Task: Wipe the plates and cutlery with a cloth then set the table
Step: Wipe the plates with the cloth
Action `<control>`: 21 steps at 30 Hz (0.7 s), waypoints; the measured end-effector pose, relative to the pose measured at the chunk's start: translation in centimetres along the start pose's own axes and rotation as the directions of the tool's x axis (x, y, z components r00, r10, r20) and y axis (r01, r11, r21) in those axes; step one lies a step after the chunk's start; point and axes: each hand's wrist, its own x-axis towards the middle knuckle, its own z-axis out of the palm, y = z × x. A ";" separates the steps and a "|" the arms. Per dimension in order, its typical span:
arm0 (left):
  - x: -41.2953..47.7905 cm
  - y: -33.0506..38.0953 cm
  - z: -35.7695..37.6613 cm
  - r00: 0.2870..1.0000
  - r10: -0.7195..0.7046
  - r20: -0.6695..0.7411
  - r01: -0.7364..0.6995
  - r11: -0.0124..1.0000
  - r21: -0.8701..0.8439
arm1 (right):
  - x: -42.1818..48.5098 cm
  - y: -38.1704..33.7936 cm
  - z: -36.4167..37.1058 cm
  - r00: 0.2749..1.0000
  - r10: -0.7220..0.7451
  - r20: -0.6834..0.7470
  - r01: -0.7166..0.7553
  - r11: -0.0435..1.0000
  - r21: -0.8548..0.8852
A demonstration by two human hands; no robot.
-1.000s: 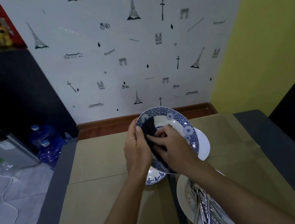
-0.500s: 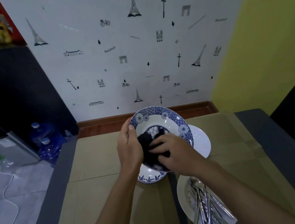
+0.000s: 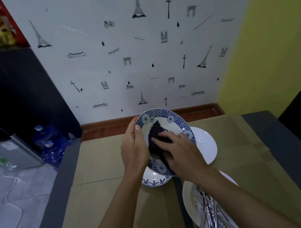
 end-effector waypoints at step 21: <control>0.3 -0.6 -0.3 1.000 0.009 -0.006 -0.009 1.000 0.000 | 2.3 -1.3 -0.1 0.995 -0.051 0.091 0.030 0.974 0.223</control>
